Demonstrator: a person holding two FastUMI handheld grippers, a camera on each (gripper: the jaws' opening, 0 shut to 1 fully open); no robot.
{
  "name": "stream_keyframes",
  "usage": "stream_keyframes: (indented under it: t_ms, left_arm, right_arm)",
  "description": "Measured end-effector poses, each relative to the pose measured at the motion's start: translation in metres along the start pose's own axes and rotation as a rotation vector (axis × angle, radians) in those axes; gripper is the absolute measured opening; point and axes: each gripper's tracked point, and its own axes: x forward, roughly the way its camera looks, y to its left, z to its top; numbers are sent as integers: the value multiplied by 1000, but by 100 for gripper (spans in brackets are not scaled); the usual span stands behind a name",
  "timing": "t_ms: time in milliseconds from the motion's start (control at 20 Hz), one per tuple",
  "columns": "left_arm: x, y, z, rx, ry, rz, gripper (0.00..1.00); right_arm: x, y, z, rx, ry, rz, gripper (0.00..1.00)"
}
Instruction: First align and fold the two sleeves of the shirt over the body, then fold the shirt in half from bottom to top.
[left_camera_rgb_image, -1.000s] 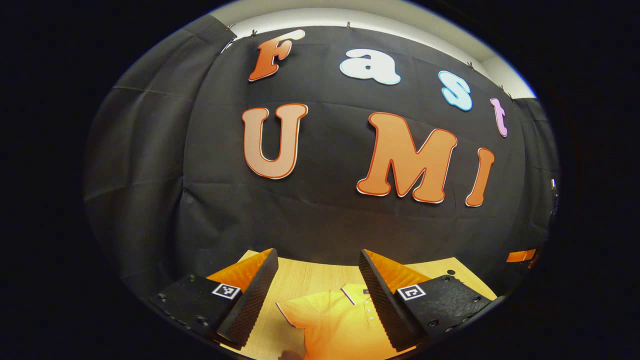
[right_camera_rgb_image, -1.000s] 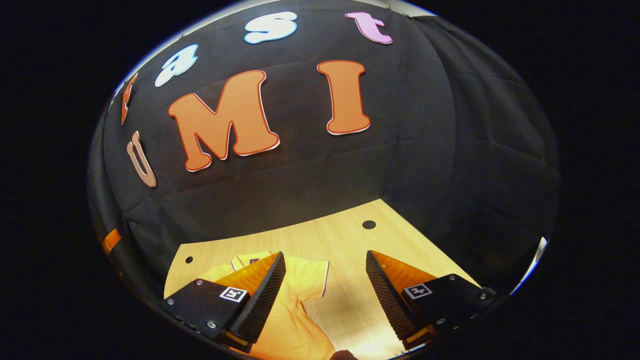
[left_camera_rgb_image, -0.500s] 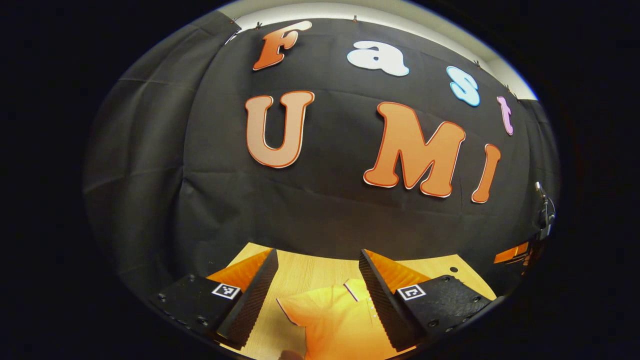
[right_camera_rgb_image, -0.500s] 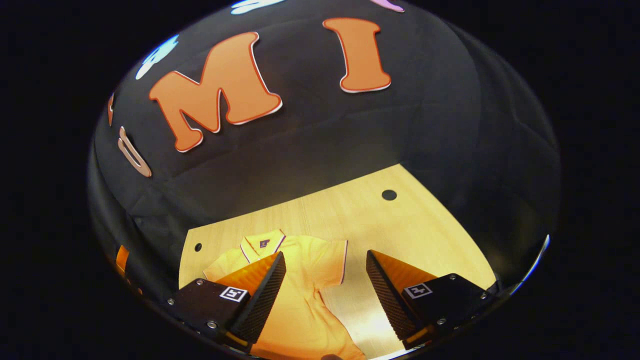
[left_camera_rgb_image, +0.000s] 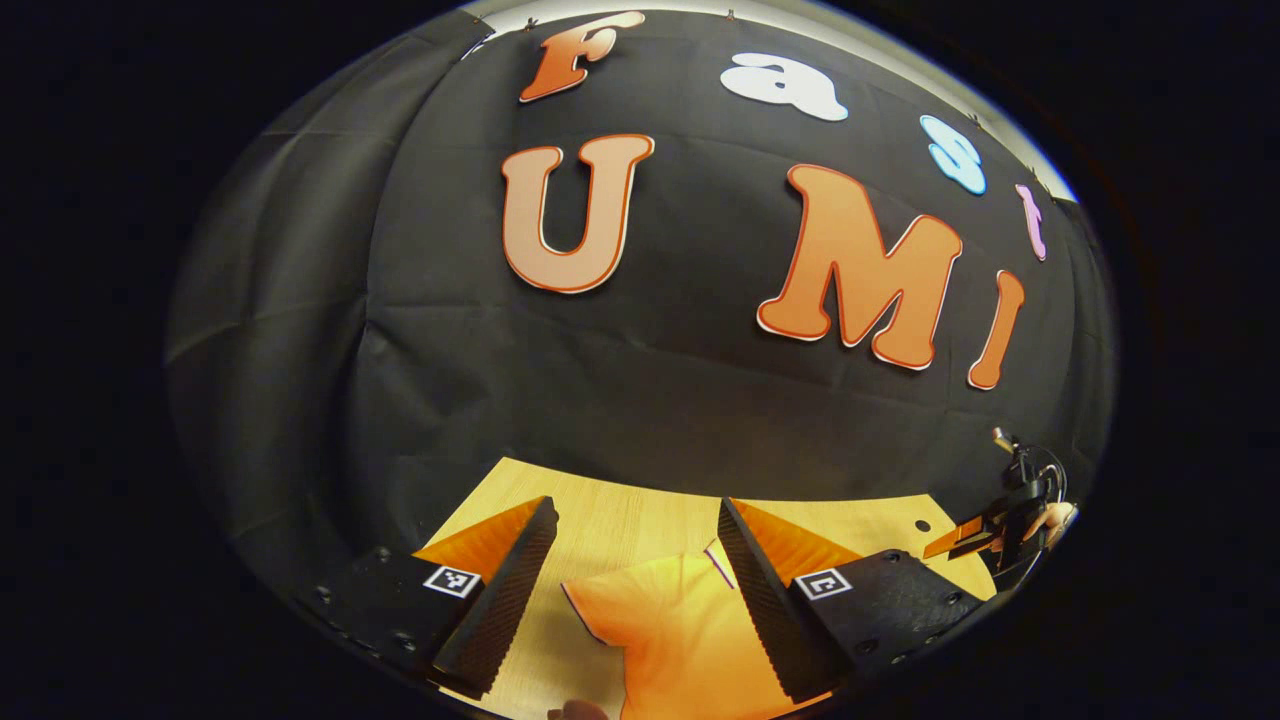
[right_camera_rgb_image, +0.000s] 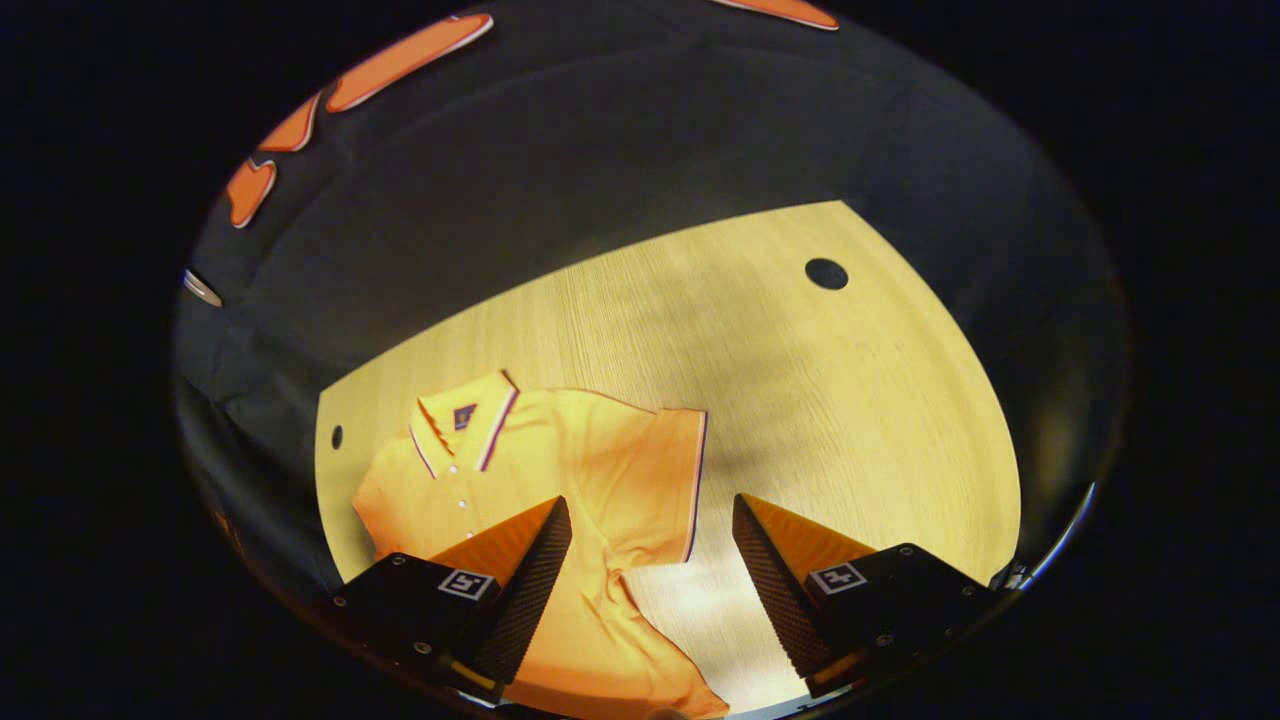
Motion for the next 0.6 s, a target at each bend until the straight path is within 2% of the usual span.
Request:
stream_keyframes:
  t_ms: [400, 600]
  left_arm:
    - [27, 20, -31, 3, 83, 44, 98]
    - [32, 25, -35, 11, 96, 55, 98]
  right_arm:
    - [76, -17, -27, 20, 205, -81, 99]
    - [94, -26, -33, 1, 238, -125, 99]
